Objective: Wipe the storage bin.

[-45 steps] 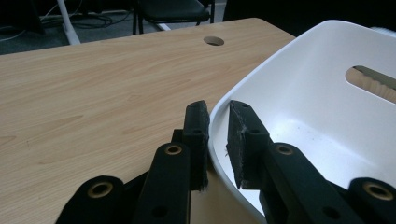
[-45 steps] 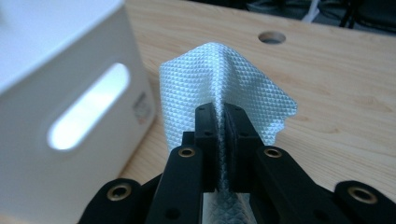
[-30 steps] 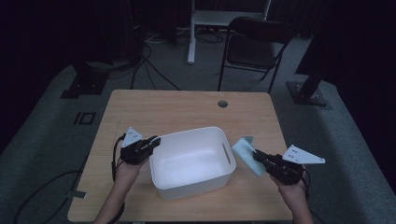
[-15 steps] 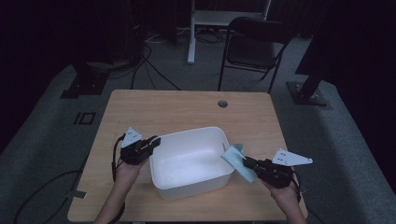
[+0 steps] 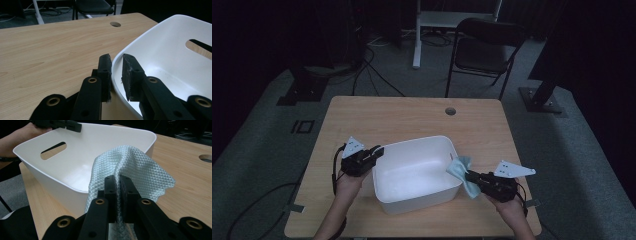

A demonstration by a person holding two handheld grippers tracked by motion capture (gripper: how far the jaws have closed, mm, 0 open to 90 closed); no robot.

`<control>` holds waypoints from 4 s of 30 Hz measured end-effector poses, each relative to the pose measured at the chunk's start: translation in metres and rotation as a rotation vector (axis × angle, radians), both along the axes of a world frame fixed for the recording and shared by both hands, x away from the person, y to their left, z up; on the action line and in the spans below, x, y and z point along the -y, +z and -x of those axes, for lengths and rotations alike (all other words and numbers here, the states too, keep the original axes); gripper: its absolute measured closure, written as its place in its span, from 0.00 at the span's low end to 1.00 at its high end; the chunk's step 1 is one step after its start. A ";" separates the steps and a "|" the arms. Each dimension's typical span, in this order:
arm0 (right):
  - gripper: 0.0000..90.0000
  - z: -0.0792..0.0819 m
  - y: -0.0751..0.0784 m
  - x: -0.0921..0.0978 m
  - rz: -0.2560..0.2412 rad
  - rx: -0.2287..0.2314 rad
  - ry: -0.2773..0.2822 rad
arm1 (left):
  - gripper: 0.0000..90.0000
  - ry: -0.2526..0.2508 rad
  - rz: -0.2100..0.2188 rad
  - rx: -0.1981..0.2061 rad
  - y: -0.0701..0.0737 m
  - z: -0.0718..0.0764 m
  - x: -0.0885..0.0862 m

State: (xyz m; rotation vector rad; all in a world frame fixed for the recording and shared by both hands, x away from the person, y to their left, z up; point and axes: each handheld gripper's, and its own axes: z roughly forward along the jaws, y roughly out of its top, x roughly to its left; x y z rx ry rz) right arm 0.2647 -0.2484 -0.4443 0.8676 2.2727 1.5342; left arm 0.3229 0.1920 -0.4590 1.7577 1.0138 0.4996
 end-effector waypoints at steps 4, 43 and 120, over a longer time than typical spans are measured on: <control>0.95 -0.002 -0.003 0.000 -0.020 -0.004 0.004 | 0.87 0.005 -0.010 0.001 0.001 0.000 0.001; 0.95 -0.014 -0.004 0.001 -0.013 -0.029 -0.026 | 0.87 0.003 -0.018 0.003 0.001 0.001 0.006; 0.96 -0.084 -0.015 -0.016 -0.019 -0.127 -0.048 | 0.87 -0.010 -0.030 0.004 0.001 -0.001 0.007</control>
